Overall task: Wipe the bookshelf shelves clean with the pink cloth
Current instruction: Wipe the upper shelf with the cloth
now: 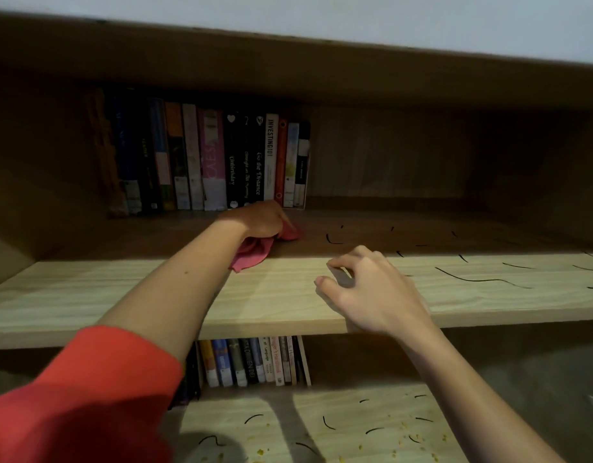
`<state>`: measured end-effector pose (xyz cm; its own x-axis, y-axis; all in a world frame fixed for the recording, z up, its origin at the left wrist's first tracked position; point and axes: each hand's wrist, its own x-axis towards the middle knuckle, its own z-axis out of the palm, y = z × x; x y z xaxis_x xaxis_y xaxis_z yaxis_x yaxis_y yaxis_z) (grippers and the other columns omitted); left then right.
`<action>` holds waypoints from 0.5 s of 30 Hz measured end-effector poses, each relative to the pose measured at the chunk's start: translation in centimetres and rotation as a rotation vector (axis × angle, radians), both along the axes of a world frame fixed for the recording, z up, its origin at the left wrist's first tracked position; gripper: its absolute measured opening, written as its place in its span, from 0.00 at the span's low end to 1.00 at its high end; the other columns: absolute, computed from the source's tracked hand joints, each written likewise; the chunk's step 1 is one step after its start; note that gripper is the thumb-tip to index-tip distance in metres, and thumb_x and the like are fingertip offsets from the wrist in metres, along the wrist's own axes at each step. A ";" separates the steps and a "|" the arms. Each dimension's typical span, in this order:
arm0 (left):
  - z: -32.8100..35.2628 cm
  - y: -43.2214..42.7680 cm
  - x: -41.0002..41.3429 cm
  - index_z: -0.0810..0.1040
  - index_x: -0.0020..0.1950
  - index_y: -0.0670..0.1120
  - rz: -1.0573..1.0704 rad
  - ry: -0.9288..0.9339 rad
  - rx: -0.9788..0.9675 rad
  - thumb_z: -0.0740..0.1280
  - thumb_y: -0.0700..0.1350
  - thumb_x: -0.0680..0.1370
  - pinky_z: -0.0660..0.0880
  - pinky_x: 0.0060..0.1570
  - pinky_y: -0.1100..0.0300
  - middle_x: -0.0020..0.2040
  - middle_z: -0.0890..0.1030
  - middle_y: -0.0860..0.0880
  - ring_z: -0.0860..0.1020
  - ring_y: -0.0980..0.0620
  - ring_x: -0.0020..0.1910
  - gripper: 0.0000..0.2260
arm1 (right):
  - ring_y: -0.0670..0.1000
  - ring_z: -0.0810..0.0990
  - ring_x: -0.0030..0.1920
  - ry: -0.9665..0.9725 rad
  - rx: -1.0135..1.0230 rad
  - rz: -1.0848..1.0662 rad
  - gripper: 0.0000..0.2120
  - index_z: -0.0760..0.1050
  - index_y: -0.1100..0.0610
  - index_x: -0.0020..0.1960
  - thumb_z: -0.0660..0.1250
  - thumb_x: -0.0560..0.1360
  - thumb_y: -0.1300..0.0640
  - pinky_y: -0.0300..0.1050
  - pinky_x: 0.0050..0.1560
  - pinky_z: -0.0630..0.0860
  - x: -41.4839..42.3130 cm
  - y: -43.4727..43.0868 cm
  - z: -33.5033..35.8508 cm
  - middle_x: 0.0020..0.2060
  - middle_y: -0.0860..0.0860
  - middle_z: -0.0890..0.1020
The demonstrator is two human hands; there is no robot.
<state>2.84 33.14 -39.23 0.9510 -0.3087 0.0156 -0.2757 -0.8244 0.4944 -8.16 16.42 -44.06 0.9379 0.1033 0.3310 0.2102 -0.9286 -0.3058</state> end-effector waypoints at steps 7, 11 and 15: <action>-0.1 -0.3 -0.4 0.80 0.60 0.47 -0.034 -0.032 -0.033 0.57 0.35 0.78 0.69 0.52 0.63 0.64 0.76 0.48 0.76 0.48 0.55 0.17 | 0.48 0.68 0.63 -0.009 0.013 -0.009 0.25 0.70 0.48 0.67 0.59 0.74 0.38 0.46 0.50 0.67 0.0 0.1 0.1 0.64 0.45 0.69; -0.1 -0.4 -2.0 0.80 0.60 0.52 -0.112 -0.007 0.126 0.54 0.32 0.77 0.66 0.30 0.66 0.54 0.79 0.46 0.71 0.53 0.33 0.22 | 0.48 0.67 0.63 -0.003 0.011 -0.015 0.25 0.70 0.48 0.67 0.59 0.74 0.39 0.46 0.49 0.65 -0.2 0.2 0.2 0.65 0.46 0.70; 0.4 -0.1 -1.8 0.77 0.64 0.52 -0.079 -0.038 0.209 0.54 0.34 0.78 0.71 0.36 0.72 0.52 0.79 0.50 0.76 0.53 0.40 0.22 | 0.49 0.68 0.63 -0.003 0.010 -0.018 0.25 0.70 0.48 0.67 0.58 0.74 0.39 0.47 0.50 0.66 -0.1 0.1 0.1 0.65 0.46 0.70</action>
